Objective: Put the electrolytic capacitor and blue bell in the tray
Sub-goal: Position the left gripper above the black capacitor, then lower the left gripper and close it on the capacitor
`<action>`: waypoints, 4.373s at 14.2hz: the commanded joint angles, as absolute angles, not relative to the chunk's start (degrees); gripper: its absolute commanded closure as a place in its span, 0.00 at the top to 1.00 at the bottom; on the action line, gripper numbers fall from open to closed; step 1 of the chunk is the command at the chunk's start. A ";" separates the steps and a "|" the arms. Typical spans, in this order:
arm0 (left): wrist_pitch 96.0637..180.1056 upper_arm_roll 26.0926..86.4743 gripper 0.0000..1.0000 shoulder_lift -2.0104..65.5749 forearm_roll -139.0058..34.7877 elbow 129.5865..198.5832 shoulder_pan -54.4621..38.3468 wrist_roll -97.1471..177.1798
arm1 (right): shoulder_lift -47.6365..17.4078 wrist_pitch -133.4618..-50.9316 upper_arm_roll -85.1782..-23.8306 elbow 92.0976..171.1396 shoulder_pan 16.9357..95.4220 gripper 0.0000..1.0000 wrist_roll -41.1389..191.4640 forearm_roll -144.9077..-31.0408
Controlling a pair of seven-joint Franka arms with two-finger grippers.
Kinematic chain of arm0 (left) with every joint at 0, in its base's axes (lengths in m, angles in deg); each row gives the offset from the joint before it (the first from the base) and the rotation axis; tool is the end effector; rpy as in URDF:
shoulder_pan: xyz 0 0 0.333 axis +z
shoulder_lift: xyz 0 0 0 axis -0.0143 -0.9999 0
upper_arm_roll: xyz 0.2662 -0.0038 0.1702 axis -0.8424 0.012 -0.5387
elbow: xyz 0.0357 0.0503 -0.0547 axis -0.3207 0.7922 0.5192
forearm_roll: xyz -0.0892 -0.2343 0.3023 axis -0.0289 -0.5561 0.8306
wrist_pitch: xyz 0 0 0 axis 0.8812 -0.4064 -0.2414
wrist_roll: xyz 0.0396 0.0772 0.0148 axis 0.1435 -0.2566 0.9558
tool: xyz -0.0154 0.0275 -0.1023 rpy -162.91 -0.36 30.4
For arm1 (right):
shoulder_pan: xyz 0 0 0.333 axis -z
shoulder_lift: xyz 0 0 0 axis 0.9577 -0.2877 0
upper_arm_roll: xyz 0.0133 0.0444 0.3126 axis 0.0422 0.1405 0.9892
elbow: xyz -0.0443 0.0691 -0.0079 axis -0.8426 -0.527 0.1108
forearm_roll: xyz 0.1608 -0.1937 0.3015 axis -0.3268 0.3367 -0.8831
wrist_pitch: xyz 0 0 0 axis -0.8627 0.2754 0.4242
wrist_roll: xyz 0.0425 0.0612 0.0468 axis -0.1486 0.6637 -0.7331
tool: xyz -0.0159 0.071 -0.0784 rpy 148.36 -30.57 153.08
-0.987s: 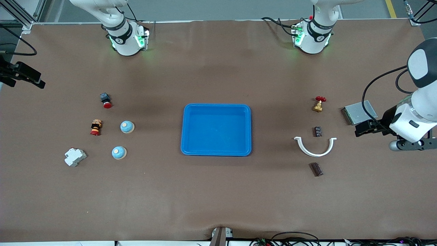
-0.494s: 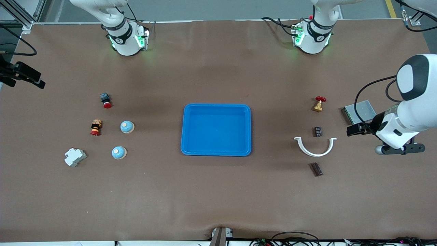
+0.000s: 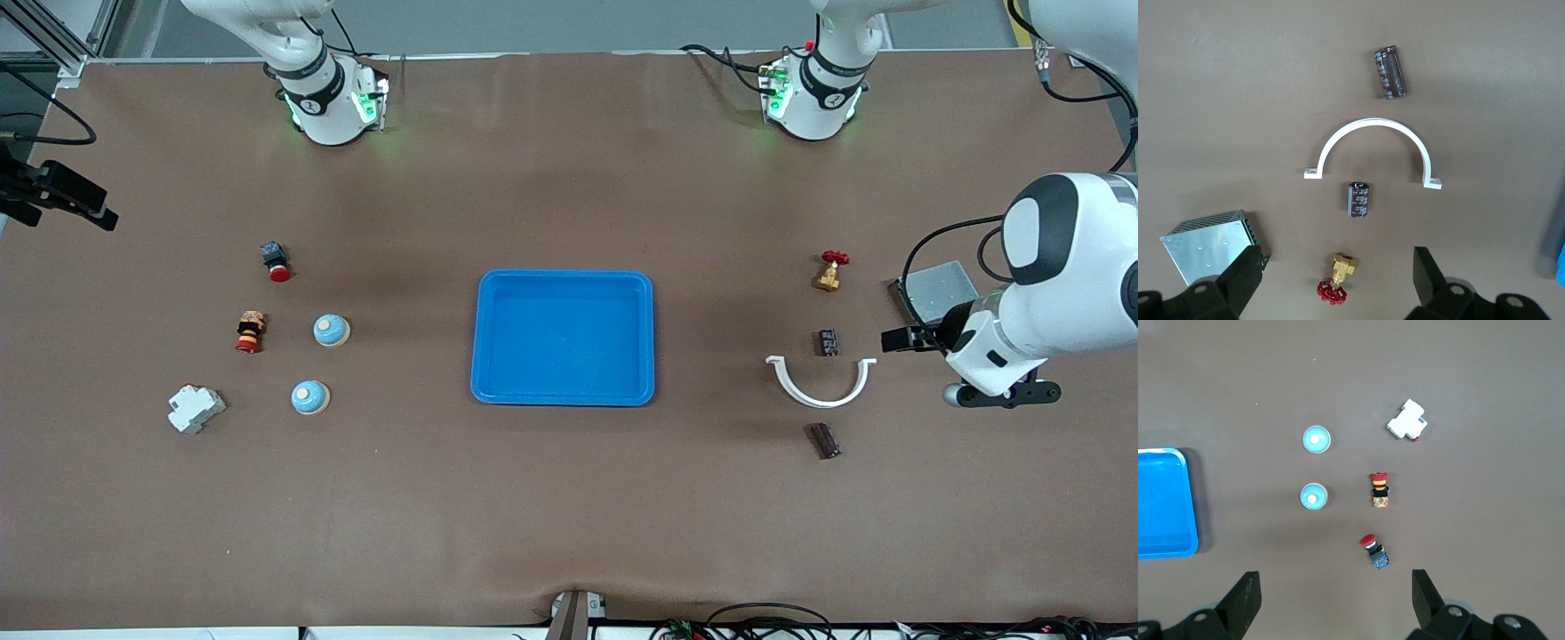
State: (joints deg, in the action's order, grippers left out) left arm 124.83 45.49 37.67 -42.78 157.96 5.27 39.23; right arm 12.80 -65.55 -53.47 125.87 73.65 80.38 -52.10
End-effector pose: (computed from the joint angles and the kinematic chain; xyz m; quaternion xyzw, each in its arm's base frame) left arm 0.6383 -0.0247 0.4091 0.9962 0.0243 -0.0826 0.0131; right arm 0.5265 -0.0437 0.6390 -0.9990 0.0431 -0.0009 0.0121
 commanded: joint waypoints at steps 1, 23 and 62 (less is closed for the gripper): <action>123.66 45.52 1.00 38.42 -42.24 157.89 5.48 39.45 | 13.45 -65.79 -53.01 126.55 74.33 1.00 80.81 -52.53; 151.52 46.04 1.00 32.97 -40.66 172.73 3.72 52.72 | 14.32 -65.96 -53.10 127.61 74.51 1.00 80.72 -52.53; 153.28 45.96 0.23 28.93 -36.26 182.06 2.57 53.08 | 15.73 -66.22 -52.40 131.03 73.45 1.00 80.72 -52.01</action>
State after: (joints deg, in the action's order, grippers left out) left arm 152.60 45.95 28.54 -37.68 181.78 2.41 51.61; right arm 14.11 -66.08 -52.50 129.77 73.50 80.37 -52.10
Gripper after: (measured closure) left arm 0.485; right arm 0.000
